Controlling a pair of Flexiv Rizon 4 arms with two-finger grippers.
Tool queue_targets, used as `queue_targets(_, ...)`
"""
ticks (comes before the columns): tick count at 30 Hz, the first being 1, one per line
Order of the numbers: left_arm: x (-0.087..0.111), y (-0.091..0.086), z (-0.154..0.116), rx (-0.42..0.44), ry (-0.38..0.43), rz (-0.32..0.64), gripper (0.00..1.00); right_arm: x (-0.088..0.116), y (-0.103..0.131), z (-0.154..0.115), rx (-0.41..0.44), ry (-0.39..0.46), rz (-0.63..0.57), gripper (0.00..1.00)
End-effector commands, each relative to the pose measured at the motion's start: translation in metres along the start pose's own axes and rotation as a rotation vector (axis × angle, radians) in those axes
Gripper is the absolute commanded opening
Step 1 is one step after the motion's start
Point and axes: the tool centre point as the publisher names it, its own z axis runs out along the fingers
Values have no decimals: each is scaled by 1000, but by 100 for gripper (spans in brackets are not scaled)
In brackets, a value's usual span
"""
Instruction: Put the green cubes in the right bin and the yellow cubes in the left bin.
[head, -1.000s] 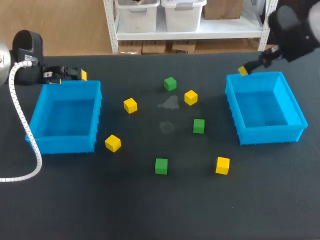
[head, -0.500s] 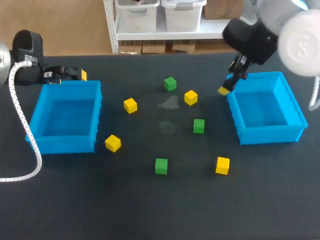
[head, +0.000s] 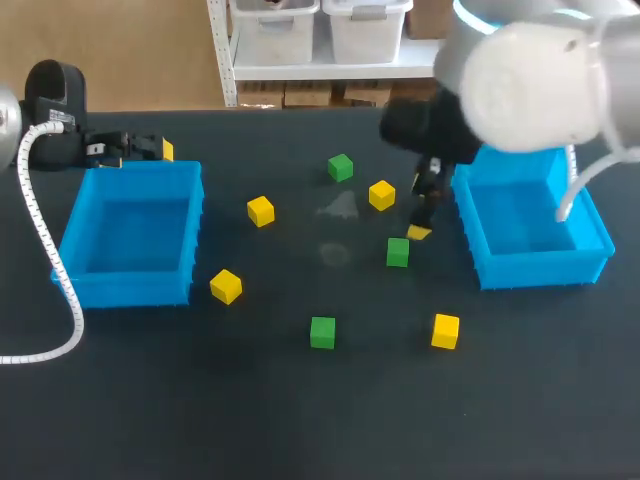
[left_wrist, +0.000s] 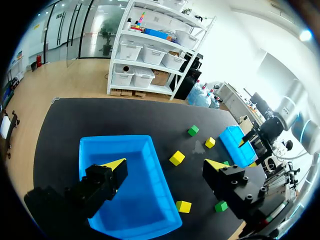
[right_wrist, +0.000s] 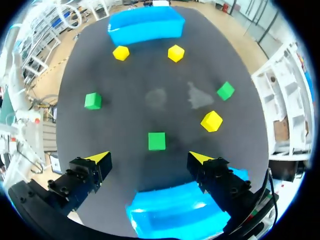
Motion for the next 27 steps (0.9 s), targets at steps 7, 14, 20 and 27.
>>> queue_targets(7,1,3,0,12,-6,3,100,-13,-9,40,14,10,60,100)
queue_targets(14,1,3,0,12,-6,3,100,-5,-6,62,17,45,60,100)
queue_targets(20,1,3,0,12,-6,3,100,1,-6,70,20,62,61,100)
queue_targets(27,1,3,0,12,-6,3,100,2,-9,83,43,81,59,100)
